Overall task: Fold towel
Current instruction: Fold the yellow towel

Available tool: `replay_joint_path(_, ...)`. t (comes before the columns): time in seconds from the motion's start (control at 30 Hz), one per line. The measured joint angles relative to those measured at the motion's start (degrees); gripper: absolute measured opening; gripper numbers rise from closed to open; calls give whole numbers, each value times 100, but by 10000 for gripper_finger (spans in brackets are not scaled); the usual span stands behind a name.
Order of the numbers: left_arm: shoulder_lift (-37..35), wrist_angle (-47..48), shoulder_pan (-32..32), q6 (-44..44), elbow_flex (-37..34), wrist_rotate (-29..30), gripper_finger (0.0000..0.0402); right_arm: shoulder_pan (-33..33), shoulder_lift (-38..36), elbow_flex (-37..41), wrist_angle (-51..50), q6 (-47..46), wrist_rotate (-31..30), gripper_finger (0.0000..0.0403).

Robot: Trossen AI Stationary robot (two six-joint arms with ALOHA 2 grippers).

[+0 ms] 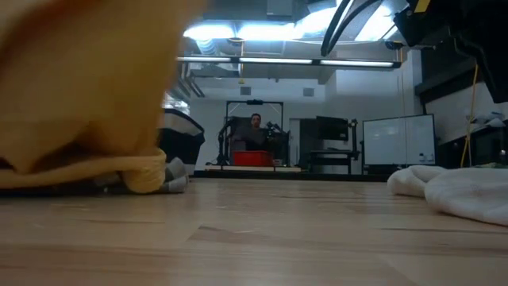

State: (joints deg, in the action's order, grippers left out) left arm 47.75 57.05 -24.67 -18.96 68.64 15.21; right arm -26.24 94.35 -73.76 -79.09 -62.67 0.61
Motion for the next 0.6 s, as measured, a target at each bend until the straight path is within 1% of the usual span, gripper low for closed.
replay_joint_path(0.13,15,1027,0,-817,0,-135,217,0,0,0,2,0,2,166)
replay_joint_path(0.23,38,1134,0,-925,0,-133,212,0,0,0,-4,40,6,166)
replay_joint_path(0.33,91,738,0,-534,2,-133,207,0,0,0,-47,262,179,166)
replay_joint_path(0.43,199,215,0,215,2,-119,203,0,0,0,26,295,303,166)
replay_joint_path(0.5,305,-105,0,648,2,-115,202,0,0,0,186,295,299,166)
replay_joint_path(0.6,533,-519,2,964,2,-110,202,0,2,0,644,202,301,166)
